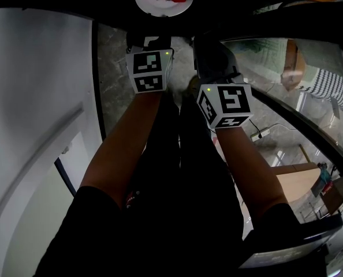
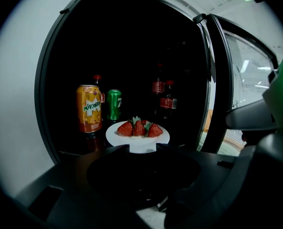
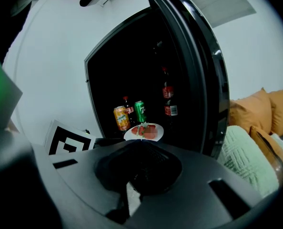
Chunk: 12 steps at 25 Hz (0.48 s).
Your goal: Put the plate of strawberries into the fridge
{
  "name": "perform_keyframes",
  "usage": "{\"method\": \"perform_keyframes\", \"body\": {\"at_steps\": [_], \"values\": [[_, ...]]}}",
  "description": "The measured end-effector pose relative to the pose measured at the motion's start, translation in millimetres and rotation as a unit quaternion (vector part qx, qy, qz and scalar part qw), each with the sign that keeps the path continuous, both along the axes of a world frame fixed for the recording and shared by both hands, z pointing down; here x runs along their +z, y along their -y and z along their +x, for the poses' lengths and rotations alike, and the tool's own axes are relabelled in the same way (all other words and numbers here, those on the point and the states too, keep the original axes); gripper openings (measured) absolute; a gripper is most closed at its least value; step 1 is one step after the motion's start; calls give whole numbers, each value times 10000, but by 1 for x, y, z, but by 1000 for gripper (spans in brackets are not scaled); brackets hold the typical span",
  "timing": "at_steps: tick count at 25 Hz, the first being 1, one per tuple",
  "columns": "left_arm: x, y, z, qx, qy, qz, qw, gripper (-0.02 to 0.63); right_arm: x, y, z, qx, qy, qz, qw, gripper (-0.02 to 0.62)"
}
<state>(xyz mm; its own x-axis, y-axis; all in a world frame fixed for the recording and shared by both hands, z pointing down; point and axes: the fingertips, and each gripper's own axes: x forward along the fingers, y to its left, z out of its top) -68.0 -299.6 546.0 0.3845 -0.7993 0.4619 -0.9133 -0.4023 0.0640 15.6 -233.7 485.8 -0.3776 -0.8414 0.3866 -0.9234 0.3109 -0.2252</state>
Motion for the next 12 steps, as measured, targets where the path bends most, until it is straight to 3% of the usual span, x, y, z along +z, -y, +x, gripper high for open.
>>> {"method": "perform_keyframes", "body": {"at_steps": [12], "values": [[0,21,3,-193,7,-188,9996,160,-1,7,3,21,13,4,10000,3]]}}
